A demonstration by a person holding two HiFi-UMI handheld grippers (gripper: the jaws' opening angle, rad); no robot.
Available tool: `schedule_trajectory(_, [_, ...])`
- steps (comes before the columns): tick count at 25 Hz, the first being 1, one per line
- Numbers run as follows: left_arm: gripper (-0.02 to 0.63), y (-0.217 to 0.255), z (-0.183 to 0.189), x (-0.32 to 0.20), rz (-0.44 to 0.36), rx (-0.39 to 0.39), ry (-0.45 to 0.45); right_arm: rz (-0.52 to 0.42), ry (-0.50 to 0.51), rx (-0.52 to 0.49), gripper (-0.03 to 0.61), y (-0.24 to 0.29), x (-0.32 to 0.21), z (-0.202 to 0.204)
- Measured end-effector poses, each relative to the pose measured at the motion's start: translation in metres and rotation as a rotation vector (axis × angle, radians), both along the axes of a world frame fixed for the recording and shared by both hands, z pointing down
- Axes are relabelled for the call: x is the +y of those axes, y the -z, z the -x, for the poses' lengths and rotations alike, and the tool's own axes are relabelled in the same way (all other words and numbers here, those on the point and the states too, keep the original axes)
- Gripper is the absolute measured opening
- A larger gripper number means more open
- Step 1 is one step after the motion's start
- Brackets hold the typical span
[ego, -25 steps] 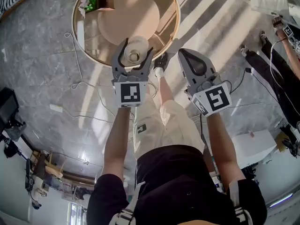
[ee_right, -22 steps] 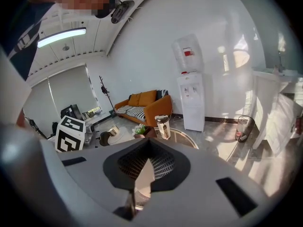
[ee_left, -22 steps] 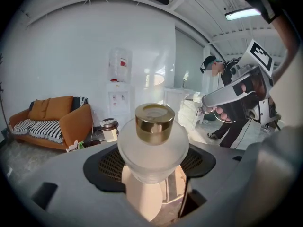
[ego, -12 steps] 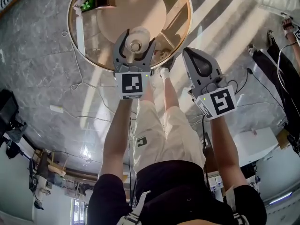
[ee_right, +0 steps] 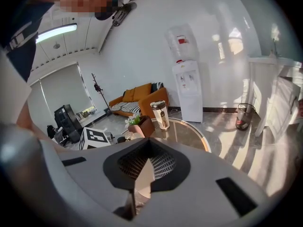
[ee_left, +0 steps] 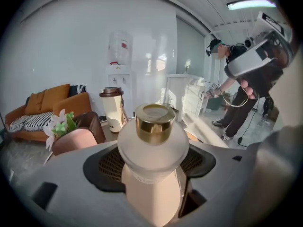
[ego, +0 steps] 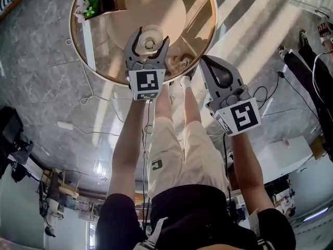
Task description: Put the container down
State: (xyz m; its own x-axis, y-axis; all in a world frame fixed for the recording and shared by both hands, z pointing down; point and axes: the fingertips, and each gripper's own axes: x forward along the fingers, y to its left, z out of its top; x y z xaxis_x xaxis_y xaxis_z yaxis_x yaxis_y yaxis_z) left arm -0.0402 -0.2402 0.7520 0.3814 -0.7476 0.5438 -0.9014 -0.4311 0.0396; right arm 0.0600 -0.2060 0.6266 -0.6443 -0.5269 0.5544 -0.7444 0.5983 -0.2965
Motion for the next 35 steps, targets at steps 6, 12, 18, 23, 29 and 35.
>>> schedule_trajectory(6, [0.337,-0.032,-0.003,-0.012,0.018,-0.027,-0.043,0.010,-0.019,-0.007,0.003,-0.011,-0.006,0.001])
schedule_trajectory(12, [0.337,-0.060,-0.003,-0.019,0.070,-0.034,-0.004,0.028,-0.024,-0.009,0.003,-0.018,-0.006,0.001])
schedule_trajectory(18, [0.337,-0.073,0.000,-0.027,0.082,-0.074,0.025,0.048,-0.011,-0.005,0.003,-0.023,-0.004,-0.001])
schedule_trajectory(23, [0.337,-0.080,0.001,-0.037,0.087,-0.058,0.056,0.058,-0.015,0.003,0.003,-0.027,-0.006,-0.007])
schedule_trajectory(29, [0.337,-0.087,0.002,-0.043,0.114,-0.023,0.089,0.066,-0.015,0.010,0.003,-0.030,-0.009,-0.008])
schedule_trajectory(35, [0.337,-0.090,0.002,-0.045,0.136,-0.022,0.101,0.073,-0.012,0.017,0.003,-0.031,-0.009,-0.007])
